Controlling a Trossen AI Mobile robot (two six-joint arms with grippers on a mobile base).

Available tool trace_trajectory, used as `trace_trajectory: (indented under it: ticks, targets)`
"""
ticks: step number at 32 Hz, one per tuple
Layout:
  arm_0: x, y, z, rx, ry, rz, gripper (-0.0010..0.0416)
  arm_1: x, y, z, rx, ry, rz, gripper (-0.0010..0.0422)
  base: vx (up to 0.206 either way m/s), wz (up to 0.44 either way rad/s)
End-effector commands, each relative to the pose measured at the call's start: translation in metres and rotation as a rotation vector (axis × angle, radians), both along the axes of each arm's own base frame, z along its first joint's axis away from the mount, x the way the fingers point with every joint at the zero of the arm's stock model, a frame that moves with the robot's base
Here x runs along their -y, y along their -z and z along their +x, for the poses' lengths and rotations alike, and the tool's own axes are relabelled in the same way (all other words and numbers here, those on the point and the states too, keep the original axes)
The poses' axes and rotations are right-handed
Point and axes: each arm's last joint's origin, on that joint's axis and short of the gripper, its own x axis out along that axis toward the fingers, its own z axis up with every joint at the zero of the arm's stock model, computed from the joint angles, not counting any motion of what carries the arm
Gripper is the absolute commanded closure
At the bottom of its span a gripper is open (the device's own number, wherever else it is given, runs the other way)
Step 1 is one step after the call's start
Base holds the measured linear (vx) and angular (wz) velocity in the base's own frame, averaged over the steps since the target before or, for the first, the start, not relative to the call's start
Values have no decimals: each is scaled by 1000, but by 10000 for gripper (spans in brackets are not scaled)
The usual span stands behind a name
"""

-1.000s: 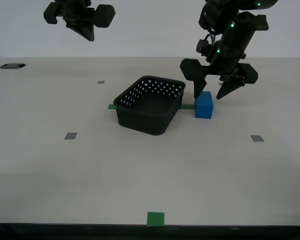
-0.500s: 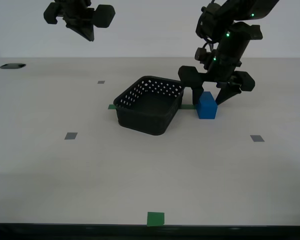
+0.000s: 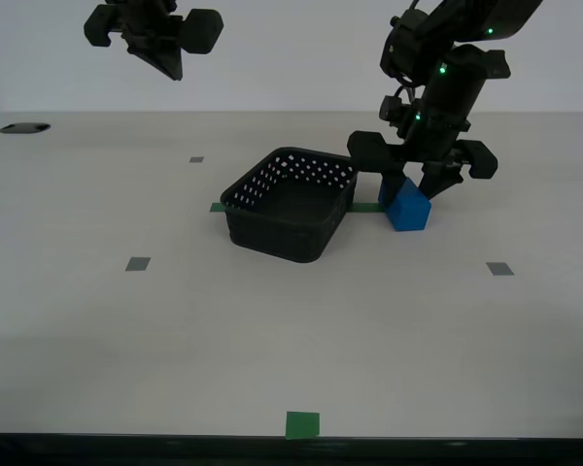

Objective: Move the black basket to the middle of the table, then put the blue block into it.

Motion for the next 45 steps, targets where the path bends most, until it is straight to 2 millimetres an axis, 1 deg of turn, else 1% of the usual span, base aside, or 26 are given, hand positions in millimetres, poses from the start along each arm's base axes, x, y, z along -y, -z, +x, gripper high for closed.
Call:
trace_trajectory:
  ticks: [1,2,4,6,7,8,9,10,12,14,15,17,22,25,26,27,28,29,30,32,33,35,36,38,41,45]
  targets:
    - [0,-13,-2,9,-18,22,407,0,0,0,2,5,0,399,0,0]
    - [0,-27,-3,42,-20,44,407,0,0,0,2,5,0,399,0,0]
    - [0,-43,-5,72,-27,81,407,0,0,0,1,4,0,399,0,0]
    - [-1,-61,-7,95,-45,155,407,0,0,0,2,5,0,399,0,0]
    - [-2,-65,-8,104,-50,165,407,0,0,0,2,5,0,399,0,0]
    - [-6,-75,-11,117,-75,207,407,0,0,0,-2,5,1,399,0,0]
    - [-9,-78,-11,120,-86,224,407,0,0,0,-1,5,1,399,0,0]
    - [-17,-86,-14,122,-123,271,407,0,0,0,1,5,0,399,0,0]
    - [-32,-94,-17,122,-181,329,407,0,0,0,1,5,0,399,0,0]
    - [-49,-101,-24,138,-232,349,407,0,0,0,1,5,0,399,0,0]
    - [-53,-102,-25,143,-244,353,406,0,0,0,1,5,0,399,0,0]
    - [-67,-104,-33,160,-289,369,406,0,0,0,1,5,0,399,0,0]
    - [-72,-103,-34,184,-313,375,405,0,0,0,1,5,0,399,0,0]
    - [-75,-107,-30,248,-328,403,390,0,0,0,1,5,0,399,0,0]
    - [-76,-108,-28,271,-328,412,367,0,0,0,2,5,0,399,0,0]
    - [-76,-108,-28,278,-326,410,358,0,0,0,1,5,0,399,0,0]
    - [-76,-108,-27,287,-325,398,337,0,0,0,1,5,0,399,0,0]
    - [-76,-108,-27,290,-326,396,306,0,0,0,1,5,0,399,0,0]
    - [-76,-108,-27,290,-326,396,294,0,0,0,1,5,0,399,0,0]
    - [-76,-108,-27,290,-326,396,238,0,0,0,1,5,1,399,0,0]
    - [-76,-108,-27,290,-326,396,226,0,0,0,1,5,0,399,0,0]
    - [-76,-108,-27,289,-325,395,138,0,0,0,1,5,0,399,0,0]
    - [-76,-108,-27,289,-326,395,126,0,0,0,1,5,0,399,0,0]
    - [-76,-108,-27,289,-325,395,76,0,0,0,2,5,0,399,0,0]
    - [-76,-108,-27,287,-325,395,39,0,0,0,1,5,0,399,0,0]
    - [-76,-108,-28,285,-325,393,35,0,0,0,1,5,0,399,0,0]
